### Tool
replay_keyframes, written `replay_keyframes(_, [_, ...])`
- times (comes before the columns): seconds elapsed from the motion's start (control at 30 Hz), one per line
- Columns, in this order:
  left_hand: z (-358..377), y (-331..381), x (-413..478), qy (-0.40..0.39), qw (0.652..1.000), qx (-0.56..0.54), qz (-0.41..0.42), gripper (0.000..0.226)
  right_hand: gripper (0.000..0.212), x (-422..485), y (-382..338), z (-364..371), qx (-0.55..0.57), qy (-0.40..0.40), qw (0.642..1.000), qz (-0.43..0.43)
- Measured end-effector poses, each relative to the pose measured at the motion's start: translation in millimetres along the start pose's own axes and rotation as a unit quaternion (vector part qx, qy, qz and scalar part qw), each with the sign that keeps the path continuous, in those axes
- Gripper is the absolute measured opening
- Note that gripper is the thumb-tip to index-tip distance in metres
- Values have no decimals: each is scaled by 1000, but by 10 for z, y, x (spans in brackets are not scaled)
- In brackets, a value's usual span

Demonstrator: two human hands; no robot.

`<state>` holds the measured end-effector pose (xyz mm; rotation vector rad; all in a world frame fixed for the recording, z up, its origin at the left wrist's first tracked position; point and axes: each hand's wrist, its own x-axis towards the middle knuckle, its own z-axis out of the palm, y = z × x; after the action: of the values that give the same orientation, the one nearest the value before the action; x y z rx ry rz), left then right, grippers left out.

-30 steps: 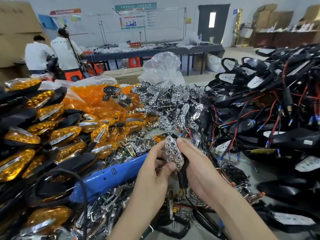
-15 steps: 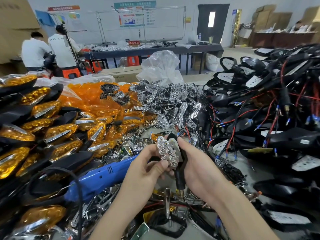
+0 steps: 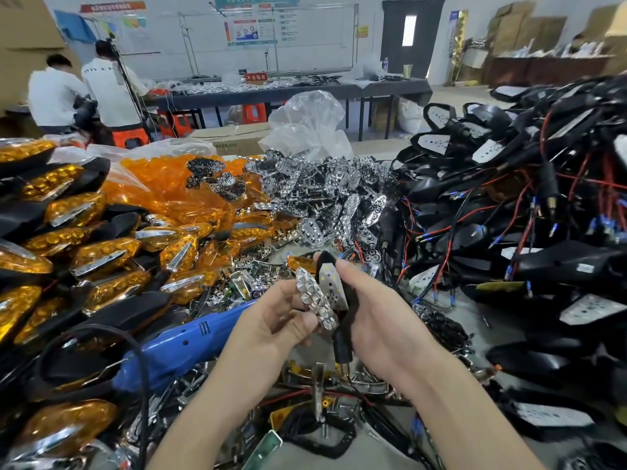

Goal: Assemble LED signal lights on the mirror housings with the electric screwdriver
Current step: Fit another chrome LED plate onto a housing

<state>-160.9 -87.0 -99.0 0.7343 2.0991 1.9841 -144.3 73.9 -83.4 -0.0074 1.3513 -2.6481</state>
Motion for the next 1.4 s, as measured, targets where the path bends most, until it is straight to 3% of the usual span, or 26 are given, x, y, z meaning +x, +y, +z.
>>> replay_keyframes(0.4, [105,-32,30,58,998,3,-31,31,40,1,25,-25,3,20,1000,-22])
replay_keyframes(0.57, [131,-24,32,62,997,41,-9,52,38,16,39,-39,5,27,999,-22])
replay_keyframes(0.8, [236,-20,14,86,987,137,5,42,31,14,60,-51,4,33,999,-8])
replay_keyframes(1.0, [256,28,-27,64,988,144,5,71,28,50,98,-59,-10,55,998,-14])
replay_keyframes(1.27, [238,20,-29,42,990,135,3,55,41,46,124,-57,-9,63,998,-20])
replay_keyframes(1.4, [249,26,-23,58,988,143,4,52,39,72,150,-70,-4,50,998,-29])
